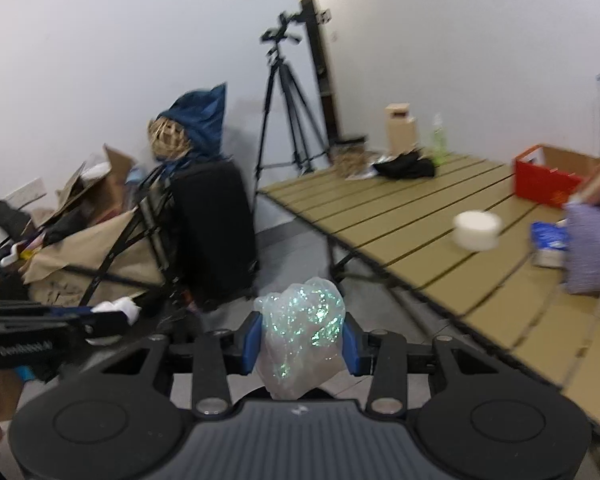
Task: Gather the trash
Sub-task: 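Carry both items over the black bin and open both grippers to drop them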
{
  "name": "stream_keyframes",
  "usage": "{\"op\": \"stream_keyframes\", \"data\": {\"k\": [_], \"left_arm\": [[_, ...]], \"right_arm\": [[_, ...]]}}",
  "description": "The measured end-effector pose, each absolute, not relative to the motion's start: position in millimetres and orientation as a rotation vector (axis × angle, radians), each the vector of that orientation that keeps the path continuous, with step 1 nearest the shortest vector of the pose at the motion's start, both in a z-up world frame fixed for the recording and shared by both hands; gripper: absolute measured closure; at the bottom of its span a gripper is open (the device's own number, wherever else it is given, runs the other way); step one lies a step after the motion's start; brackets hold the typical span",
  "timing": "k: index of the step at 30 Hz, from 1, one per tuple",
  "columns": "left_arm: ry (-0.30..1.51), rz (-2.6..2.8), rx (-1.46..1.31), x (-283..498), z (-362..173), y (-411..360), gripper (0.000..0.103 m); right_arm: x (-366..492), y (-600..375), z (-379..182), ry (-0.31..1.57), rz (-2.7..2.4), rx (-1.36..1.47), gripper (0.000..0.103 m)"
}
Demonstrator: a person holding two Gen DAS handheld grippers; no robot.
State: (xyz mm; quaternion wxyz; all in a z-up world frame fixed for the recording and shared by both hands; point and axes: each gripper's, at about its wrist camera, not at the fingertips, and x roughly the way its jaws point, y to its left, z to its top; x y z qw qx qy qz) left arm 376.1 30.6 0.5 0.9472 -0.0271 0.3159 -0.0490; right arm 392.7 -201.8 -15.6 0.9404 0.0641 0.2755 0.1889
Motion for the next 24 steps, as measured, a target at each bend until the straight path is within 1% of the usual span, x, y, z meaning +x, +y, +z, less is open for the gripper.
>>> {"op": "stream_keyframes", "data": {"k": [2, 3, 5, 7, 11, 18, 21, 24], "left_arm": [[0.728, -0.099, -0.093, 394.9, -21.3, 37.0, 0.081], [0.798, -0.080, -0.117, 408.1, -37.9, 40.4, 0.081], [0.953, -0.043, -0.159, 435.4, -75.0, 43.5, 0.081], [1.064, -0.012, -0.178, 456.1, -104.3, 42.2, 0.081], [1.197, 0.023, -0.161, 485.5, -141.1, 37.0, 0.081], [1.313, 0.056, -0.134, 510.6, -170.0, 35.2, 0.079], [1.349, 0.052, -0.125, 515.5, -185.5, 30.7, 0.078], [1.380, 0.061, -0.104, 520.5, -195.2, 30.6, 0.076]], "right_arm": [[412.1, -191.4, -25.5, 0.625, 0.419, 0.158, 0.061], [423.4, -183.3, -32.9, 0.664, 0.439, 0.160, 0.061], [454.0, -172.7, -60.0, 0.777, 0.438, 0.158, 0.061], [481.2, -163.8, -87.0, 0.885, 0.433, 0.171, 0.061], [517.6, -145.3, -137.6, 1.029, 0.409, 0.143, 0.060], [562.4, -122.0, -193.1, 1.196, 0.422, 0.075, 0.059], [571.2, -118.0, -208.0, 1.230, 0.432, 0.052, 0.057], [575.6, -116.9, -218.6, 1.260, 0.452, 0.059, 0.057]]}}
